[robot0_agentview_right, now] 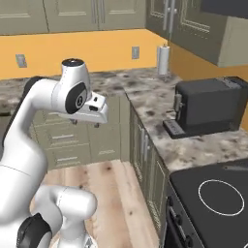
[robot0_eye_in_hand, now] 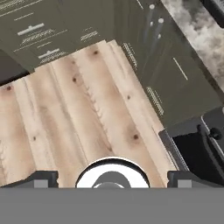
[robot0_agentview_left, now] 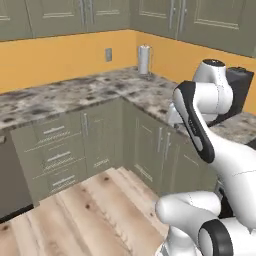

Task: Retrieve the fish from the fridge and place it on the saucepan with marinade on the stove.

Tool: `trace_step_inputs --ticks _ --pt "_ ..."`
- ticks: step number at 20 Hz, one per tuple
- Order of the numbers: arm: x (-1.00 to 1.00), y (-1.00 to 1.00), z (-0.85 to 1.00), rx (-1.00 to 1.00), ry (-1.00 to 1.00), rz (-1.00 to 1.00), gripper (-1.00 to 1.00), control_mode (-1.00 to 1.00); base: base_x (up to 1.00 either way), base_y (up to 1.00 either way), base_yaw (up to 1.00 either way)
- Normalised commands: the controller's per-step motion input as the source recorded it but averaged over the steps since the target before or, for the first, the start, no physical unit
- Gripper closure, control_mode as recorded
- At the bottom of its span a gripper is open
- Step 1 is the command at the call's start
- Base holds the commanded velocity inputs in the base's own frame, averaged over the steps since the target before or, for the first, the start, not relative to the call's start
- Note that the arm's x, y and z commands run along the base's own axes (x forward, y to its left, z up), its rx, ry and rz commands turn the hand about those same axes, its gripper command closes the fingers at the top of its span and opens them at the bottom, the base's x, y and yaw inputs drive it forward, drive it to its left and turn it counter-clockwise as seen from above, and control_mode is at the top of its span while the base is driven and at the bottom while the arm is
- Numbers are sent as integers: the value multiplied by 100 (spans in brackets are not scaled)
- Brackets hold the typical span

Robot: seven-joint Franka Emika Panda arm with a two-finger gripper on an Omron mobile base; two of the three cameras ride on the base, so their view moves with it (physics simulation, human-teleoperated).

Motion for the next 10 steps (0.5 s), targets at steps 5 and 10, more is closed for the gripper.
trace_step_inputs --ticks 5,10 --pt "0 0 0 0 0 0 -100 100 0 0 100" --pt "0 0 0 0 0 0 -100 100 -1 0 100"
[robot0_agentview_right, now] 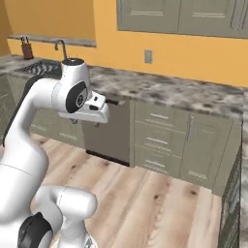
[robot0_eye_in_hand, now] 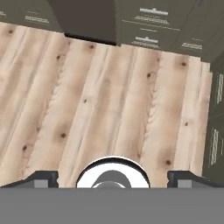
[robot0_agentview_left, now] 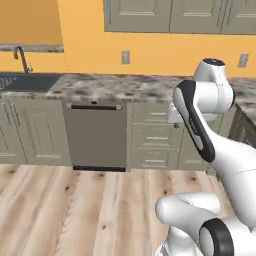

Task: Retrieve the fish from the fridge and place it on the saucepan with marinade on the stove.

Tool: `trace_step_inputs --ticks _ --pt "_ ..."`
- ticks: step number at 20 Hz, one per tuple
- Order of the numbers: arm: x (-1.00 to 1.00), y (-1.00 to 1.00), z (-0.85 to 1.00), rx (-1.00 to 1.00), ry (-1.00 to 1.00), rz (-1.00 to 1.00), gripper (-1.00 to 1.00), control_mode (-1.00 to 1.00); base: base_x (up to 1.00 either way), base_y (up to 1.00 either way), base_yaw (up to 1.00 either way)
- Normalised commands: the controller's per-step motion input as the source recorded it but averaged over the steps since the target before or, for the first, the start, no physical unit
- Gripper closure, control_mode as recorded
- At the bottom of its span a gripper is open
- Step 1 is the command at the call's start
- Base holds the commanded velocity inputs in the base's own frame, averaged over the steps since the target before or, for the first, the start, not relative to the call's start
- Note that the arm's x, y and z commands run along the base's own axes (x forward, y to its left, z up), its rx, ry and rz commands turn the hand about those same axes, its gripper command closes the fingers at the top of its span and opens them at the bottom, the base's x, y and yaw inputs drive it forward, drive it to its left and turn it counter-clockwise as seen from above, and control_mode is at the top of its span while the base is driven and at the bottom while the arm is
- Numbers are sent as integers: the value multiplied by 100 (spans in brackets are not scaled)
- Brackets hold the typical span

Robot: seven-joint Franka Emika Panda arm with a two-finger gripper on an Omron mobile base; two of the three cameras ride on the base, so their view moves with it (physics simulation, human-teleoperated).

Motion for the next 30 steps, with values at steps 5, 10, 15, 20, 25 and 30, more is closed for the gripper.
trace_step_inputs --ticks 5,10,15,20,25,30 --pt "0 0 0 0 0 0 -100 100 -1 0 100" --pt "0 0 0 0 0 0 -100 100 -1 0 100" --pt "0 0 0 0 0 0 -100 100 -1 0 100" --pt "0 0 0 0 0 0 -100 100 -1 0 100" --pt "0 0 0 0 0 0 -100 100 -1 0 100" --pt "0 0 0 0 0 0 -100 100 0 0 98"
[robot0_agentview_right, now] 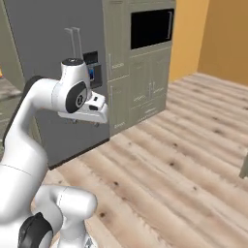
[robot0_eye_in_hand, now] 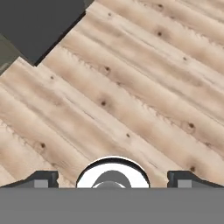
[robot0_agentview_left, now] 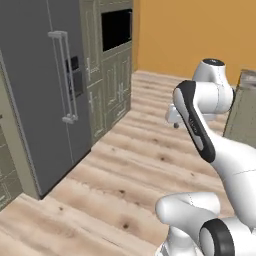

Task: Retrieve the fish from the fridge and place it on the saucepan with marinade on the stove.

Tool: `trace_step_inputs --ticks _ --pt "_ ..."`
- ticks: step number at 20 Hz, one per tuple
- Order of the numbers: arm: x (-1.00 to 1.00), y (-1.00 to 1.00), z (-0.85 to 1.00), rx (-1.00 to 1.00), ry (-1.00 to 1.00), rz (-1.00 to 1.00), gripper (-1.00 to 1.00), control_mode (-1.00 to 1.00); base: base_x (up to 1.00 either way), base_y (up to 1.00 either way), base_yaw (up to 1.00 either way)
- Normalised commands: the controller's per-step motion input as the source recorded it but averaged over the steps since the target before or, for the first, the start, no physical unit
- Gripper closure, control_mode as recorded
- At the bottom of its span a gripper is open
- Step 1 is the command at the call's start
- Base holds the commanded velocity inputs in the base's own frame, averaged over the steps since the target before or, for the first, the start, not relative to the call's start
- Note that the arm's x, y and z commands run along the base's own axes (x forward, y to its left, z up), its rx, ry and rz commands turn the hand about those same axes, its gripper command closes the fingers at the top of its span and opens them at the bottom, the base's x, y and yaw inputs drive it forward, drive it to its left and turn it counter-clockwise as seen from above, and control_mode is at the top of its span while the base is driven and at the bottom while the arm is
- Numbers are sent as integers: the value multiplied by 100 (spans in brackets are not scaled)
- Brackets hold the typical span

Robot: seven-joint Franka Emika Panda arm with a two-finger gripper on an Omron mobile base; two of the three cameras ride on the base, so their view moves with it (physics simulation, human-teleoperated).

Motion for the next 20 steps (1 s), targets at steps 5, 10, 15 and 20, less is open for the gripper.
trace_step_inputs --ticks 5,10,15,20 --pt "0 0 0 0 0 0 -100 100 68 -29 70" --pt "0 0 0 0 0 0 -100 100 100 -50 43" --pt "0 0 0 0 0 0 -100 100 100 -34 42" --pt "0 0 0 0 0 0 -100 100 100 -23 58"
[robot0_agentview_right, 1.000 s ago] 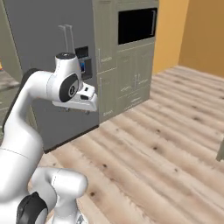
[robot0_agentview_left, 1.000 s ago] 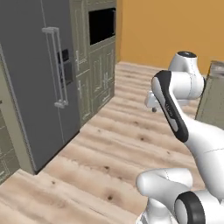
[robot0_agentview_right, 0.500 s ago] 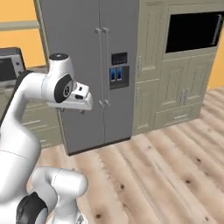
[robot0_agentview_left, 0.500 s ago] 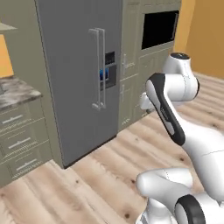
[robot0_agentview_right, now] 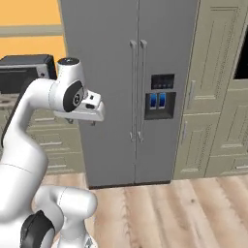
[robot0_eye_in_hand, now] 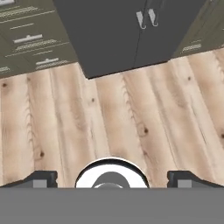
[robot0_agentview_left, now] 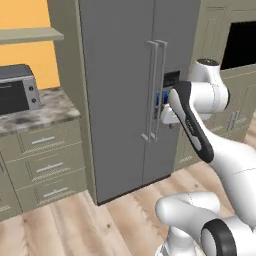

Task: Retrieve the fish from the fridge and place it on the saucepan with marinade on the stove.

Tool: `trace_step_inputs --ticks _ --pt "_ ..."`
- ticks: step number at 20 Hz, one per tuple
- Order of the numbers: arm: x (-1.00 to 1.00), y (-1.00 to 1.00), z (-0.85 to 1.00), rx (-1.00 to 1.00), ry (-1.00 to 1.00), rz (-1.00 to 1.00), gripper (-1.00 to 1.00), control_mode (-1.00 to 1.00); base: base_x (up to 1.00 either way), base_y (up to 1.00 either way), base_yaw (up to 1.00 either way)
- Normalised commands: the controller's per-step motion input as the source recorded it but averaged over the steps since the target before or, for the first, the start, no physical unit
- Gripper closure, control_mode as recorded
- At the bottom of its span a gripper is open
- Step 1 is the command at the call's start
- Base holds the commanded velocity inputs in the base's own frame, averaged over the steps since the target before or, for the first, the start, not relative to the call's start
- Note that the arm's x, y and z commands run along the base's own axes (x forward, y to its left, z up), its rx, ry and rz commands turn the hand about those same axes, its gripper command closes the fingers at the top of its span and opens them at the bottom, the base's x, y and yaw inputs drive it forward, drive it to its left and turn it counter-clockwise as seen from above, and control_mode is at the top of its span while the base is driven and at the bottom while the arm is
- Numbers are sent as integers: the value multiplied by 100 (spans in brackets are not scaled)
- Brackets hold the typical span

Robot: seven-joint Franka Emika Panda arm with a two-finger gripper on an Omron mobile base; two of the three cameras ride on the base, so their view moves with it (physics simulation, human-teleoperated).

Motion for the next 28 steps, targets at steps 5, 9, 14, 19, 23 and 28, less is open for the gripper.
trace_step_inputs --ticks 5,9,14,19,23,28 --pt "0 0 0 0 0 0 -100 100 87 -64 49" --pt "0 0 0 0 0 0 -100 100 45 -97 36" --pt "0 0 0 0 0 0 -100 100 5 -53 17" --pt "0 0 0 0 0 0 -100 100 0 -28 0" --pt "0 0 0 0 0 0 -100 100 0 -41 0" --pt "0 0 0 0 0 0 -100 100 17 -14 0"
